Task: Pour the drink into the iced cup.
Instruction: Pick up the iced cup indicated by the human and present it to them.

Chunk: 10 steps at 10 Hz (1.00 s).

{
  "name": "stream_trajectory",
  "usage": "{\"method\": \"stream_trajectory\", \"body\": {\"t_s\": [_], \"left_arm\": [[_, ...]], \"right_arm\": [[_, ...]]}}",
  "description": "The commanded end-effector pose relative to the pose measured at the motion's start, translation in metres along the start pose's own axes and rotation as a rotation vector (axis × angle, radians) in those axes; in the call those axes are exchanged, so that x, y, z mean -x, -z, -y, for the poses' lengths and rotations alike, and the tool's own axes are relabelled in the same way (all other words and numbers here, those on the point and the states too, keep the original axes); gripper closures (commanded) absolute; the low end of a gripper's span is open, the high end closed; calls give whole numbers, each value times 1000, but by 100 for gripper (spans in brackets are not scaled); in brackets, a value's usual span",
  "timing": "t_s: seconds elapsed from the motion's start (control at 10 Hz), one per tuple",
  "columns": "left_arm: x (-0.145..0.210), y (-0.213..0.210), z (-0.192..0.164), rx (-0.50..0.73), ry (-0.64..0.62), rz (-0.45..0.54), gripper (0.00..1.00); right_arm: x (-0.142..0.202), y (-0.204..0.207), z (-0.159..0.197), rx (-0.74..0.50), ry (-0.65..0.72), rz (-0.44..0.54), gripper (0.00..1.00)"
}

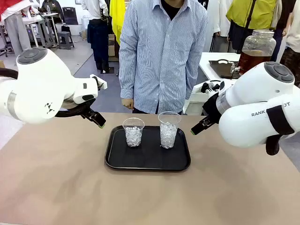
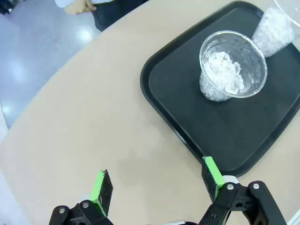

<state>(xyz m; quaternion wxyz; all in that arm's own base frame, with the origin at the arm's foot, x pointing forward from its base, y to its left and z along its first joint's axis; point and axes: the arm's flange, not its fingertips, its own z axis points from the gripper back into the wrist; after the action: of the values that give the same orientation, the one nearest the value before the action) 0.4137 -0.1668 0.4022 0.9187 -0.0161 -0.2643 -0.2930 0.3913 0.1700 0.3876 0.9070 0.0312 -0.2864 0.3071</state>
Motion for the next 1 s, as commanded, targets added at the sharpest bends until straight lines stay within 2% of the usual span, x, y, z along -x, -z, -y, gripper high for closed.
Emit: {"method": "stream_trajectory", "body": {"t_s": [0.0, 0.9], "left_arm": [[5, -1, -1, -3, 0, 9, 0], [5, -1, -1, -3, 0, 9, 0]], "right_arm": [[0, 0, 1, 2, 2, 7, 0], [0, 0, 1, 2, 2, 7, 0]]}}
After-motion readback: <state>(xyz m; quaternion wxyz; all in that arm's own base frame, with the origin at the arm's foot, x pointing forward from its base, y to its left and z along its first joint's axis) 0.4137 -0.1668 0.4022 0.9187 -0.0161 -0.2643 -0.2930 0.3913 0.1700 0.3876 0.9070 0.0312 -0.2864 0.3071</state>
